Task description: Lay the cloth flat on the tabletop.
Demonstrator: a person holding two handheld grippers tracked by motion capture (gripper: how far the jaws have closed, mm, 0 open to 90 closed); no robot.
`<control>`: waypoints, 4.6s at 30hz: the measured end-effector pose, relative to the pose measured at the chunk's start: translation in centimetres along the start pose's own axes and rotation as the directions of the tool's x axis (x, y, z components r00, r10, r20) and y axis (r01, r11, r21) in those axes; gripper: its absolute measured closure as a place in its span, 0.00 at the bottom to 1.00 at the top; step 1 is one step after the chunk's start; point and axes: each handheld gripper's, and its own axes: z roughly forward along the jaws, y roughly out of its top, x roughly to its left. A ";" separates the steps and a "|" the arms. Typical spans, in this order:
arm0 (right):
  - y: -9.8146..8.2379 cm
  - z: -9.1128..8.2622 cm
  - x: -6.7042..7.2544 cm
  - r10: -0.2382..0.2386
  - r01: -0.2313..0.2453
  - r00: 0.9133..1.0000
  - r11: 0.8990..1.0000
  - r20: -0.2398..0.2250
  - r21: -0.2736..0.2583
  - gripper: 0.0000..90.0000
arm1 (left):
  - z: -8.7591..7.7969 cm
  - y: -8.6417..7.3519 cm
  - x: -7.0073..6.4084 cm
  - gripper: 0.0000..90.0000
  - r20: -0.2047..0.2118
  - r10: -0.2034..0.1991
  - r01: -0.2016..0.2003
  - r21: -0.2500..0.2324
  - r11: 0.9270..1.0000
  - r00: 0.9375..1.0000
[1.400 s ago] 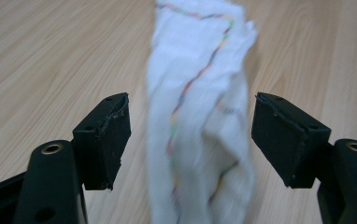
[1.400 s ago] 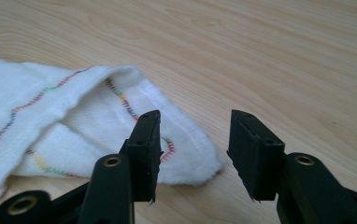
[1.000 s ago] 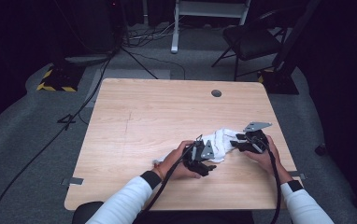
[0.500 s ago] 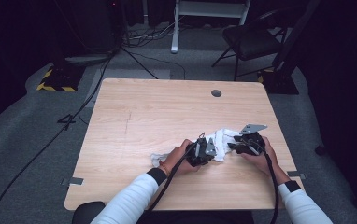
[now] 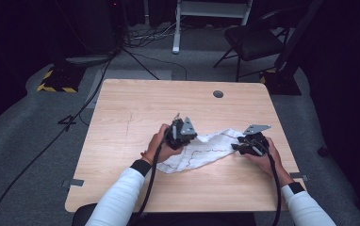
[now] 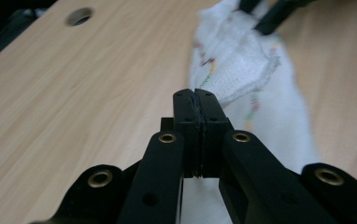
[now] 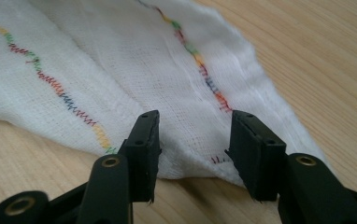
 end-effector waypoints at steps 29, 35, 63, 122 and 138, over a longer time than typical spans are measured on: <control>8.6 4.9 11.9 -0.219 0.200 0.958 0.973 -0.187 -0.119 0.54 | 1.4 -5.4 6.0 0.98 -0.099 -0.134 0.141 0.067 0.988 0.986; 8.7 7.2 12.2 -0.178 0.170 0.963 0.984 -0.201 -0.058 0.60 | 1.4 -5.6 6.5 0.98 -0.119 -0.134 0.144 0.079 0.986 0.984; 1.0 -5.0 5.9 -0.110 0.100 0.992 0.986 -0.067 -0.135 0.91 | 0.1 -8.4 9.5 0.81 -0.226 -0.254 0.288 0.132 0.948 0.941; -3.7 -3.4 3.5 0.029 -0.030 0.999 0.999 0.023 0.018 0.40 | -3.5 -9.2 -5.5 0.25 0.150 -0.120 0.090 0.194 0.977 0.981; 3.0 -0.2 1.4 0.002 0.006 0.995 0.997 0.102 -0.078 0.50 | -1.2 -6.6 -0.1 0.26 0.021 -0.147 0.144 0.109 0.984 0.989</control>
